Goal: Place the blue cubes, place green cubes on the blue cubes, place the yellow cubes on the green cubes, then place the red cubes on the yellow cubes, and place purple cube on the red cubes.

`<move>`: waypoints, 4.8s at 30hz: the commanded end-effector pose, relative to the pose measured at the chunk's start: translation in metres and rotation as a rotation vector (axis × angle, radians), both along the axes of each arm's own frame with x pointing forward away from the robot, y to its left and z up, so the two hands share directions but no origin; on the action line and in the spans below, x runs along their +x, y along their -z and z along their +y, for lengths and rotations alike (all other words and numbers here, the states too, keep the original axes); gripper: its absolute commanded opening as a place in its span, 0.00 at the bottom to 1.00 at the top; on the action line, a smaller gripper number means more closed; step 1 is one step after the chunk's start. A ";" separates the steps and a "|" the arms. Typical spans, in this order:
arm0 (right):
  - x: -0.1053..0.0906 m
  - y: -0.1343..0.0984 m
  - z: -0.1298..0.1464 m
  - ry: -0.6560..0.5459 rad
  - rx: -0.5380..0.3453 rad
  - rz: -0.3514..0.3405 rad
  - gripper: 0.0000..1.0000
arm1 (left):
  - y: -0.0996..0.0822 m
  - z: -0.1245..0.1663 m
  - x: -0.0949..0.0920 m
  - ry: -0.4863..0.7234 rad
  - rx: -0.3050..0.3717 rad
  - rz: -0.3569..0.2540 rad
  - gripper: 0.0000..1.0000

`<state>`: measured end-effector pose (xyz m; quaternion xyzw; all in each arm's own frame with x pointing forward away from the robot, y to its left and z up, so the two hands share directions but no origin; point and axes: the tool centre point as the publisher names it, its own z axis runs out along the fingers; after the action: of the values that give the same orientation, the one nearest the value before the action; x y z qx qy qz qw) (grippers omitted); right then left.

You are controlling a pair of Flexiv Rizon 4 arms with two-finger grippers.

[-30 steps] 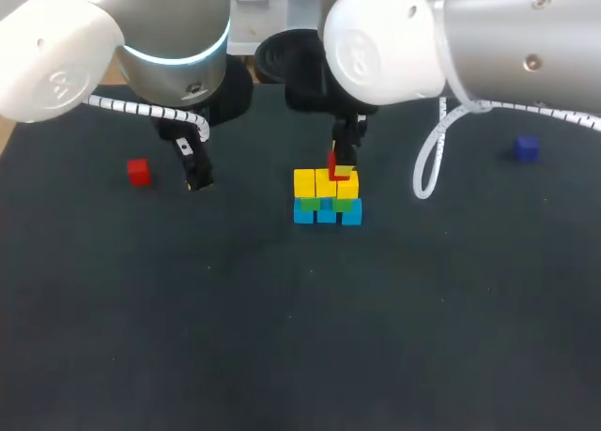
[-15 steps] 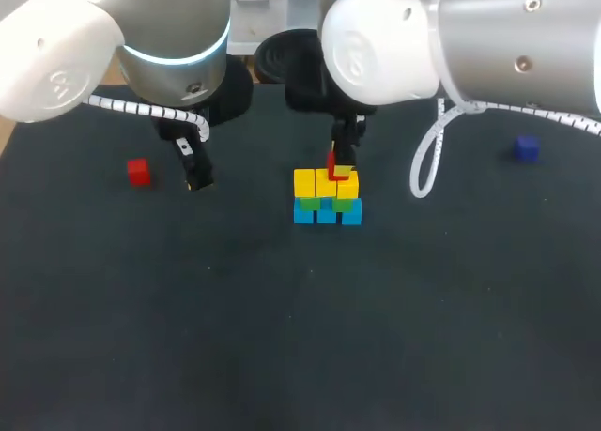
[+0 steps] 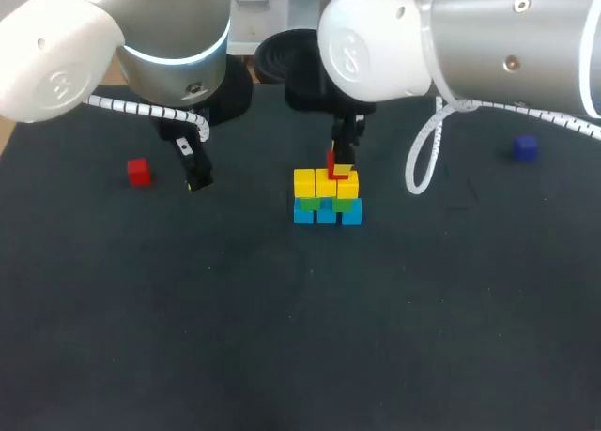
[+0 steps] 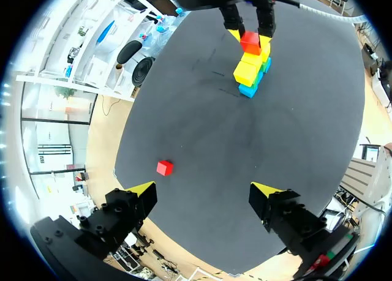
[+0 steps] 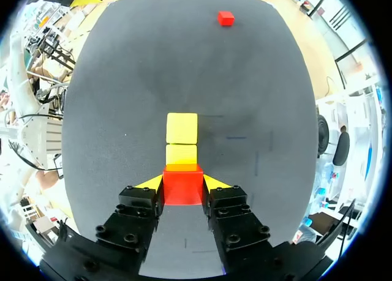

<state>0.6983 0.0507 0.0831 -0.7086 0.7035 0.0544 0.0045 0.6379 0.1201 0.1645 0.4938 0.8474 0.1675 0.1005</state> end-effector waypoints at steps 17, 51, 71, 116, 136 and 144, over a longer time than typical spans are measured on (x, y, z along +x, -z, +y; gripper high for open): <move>0.001 0.004 0.002 -0.008 0.006 0.011 0.00 | 0.000 0.000 0.000 0.002 0.000 0.001 1.00; -0.009 -0.060 -0.015 0.047 0.051 -0.087 1.00 | 0.000 0.000 0.000 0.002 0.000 0.001 1.00; -0.020 -0.115 -0.041 0.127 0.002 -0.415 1.00 | 0.000 0.000 0.000 0.002 0.000 0.001 1.00; -0.036 -0.091 -0.097 0.309 -0.007 -0.611 1.00 | -0.025 0.029 0.007 -0.145 -0.118 -0.082 1.00; -0.036 -0.091 -0.097 0.309 -0.007 -0.611 1.00 | 0.031 0.051 -0.007 0.087 0.126 0.225 1.00; -0.036 -0.091 -0.097 0.309 -0.007 -0.611 1.00 | 0.031 0.051 -0.007 0.087 0.126 0.225 1.00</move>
<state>0.6644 -0.0451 0.1750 -0.5780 0.7693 -0.1634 0.2177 0.6276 0.1733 0.1338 0.5525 0.8186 0.1567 -0.0107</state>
